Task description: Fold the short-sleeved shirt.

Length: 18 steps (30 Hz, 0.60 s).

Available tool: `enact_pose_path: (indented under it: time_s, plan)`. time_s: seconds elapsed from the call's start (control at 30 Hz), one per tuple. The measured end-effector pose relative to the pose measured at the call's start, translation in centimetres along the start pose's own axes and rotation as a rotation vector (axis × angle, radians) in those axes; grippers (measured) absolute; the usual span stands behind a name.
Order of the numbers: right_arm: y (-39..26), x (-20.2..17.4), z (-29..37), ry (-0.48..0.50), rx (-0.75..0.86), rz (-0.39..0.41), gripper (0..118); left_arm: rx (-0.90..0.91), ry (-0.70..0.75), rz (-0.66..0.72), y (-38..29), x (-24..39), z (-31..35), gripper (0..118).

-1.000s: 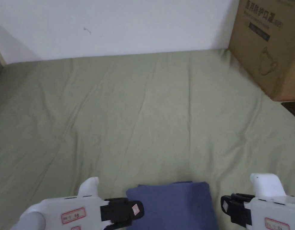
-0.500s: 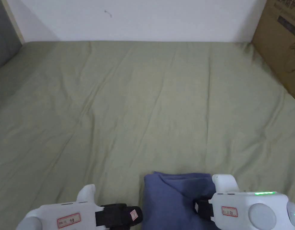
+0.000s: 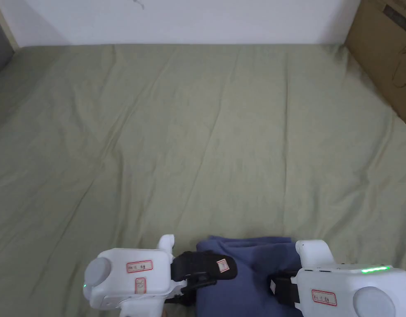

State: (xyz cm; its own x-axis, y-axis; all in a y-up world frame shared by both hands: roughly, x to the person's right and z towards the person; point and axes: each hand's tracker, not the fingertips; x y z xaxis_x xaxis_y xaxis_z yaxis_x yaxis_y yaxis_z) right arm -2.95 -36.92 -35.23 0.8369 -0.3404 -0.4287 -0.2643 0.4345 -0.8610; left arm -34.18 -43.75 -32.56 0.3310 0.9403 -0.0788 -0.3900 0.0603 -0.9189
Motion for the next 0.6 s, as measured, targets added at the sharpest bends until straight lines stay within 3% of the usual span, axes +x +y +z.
enact_pose_path:
  time_s: [0.03, 0.1, 0.13, 0.23, 0.4, 0.6]
  plan:
    - [0.1, 0.0, 0.0, 0.001, -0.002, -0.003, 0, -0.005, 0.009, -0.003, 0.1, 0.2, -0.8, 103]
    - [0.4, 0.2, 0.0, 0.004, -0.009, -0.005, 0, -0.042, 0.131, -0.066, 0.5, -0.1, -1.7, 51]
    - [0.5, 0.3, 0.2, 0.005, -0.009, -0.009, 0, -0.041, 0.206, -0.1, 0.5, -0.2, -2.1, 35]
    - [0.7, 0.3, 0.7, -0.002, 0.0, -0.017, 0, -0.029, 0.055, -0.002, 0.2, -0.6, -0.8, 31]
    - [1.6, 0.2, 2.0, 0.013, 0.033, -0.032, 0, -0.027, 0.168, -0.107, 0.4, 0.9, 2.6, 29]
    - [2.4, 0.1, 2.2, -0.01, 0.056, -0.028, 0, 0.045, 0.493, -0.213, 3.8, 1.8, 14.2, 29]
